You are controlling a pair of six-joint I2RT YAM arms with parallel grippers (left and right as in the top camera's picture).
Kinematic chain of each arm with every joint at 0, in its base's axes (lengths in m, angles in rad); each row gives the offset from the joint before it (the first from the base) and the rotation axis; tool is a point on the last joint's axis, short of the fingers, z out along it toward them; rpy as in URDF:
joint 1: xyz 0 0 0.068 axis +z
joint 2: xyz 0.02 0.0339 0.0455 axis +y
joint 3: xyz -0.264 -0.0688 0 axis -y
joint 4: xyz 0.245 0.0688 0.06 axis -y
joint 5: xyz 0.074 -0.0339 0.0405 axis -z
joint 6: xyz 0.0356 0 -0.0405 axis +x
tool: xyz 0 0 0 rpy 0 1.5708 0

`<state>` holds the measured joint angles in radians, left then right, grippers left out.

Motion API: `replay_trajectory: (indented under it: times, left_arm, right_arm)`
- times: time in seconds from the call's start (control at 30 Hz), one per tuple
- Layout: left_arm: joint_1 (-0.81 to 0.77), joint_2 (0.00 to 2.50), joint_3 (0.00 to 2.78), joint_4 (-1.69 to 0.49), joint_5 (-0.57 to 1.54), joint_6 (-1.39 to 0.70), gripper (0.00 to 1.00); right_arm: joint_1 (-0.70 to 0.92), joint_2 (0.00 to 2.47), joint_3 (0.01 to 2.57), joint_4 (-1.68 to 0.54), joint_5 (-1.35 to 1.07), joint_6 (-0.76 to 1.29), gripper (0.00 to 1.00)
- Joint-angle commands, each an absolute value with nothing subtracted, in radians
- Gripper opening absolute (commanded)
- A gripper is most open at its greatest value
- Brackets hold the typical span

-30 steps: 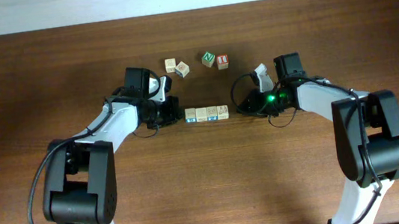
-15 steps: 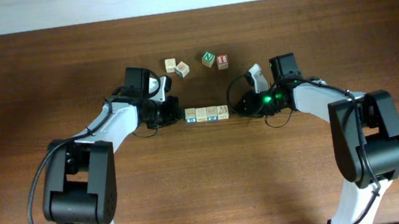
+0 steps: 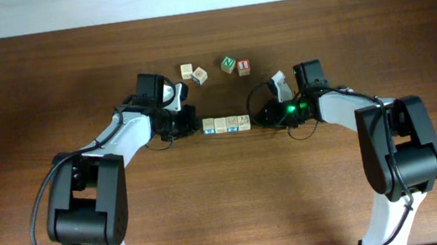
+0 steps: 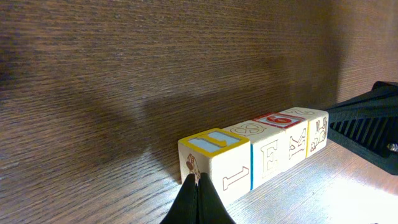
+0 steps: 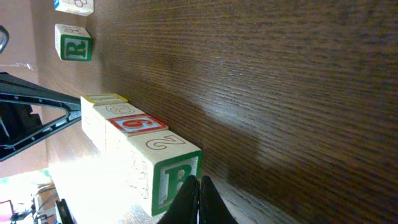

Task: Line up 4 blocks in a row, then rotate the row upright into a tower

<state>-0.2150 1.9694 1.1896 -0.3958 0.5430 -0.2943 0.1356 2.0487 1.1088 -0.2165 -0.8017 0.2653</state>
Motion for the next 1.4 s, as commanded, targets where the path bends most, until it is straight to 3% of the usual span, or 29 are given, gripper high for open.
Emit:
replay_trajectory:
  times: [0.0,1.37]
  left_arm:
    - [-0.215,1.975,1.207,-0.393,0.554,-0.275,0.0]
    - [-0.215,1.975,1.207,-0.393,0.554,-0.275,0.0]
  right_arm:
    - [0.144,2.06,1.104,-0.211,-0.837,0.269,0.04]
    - [0.171,2.054,1.105,-0.192,-0.898,0.302,0.04]
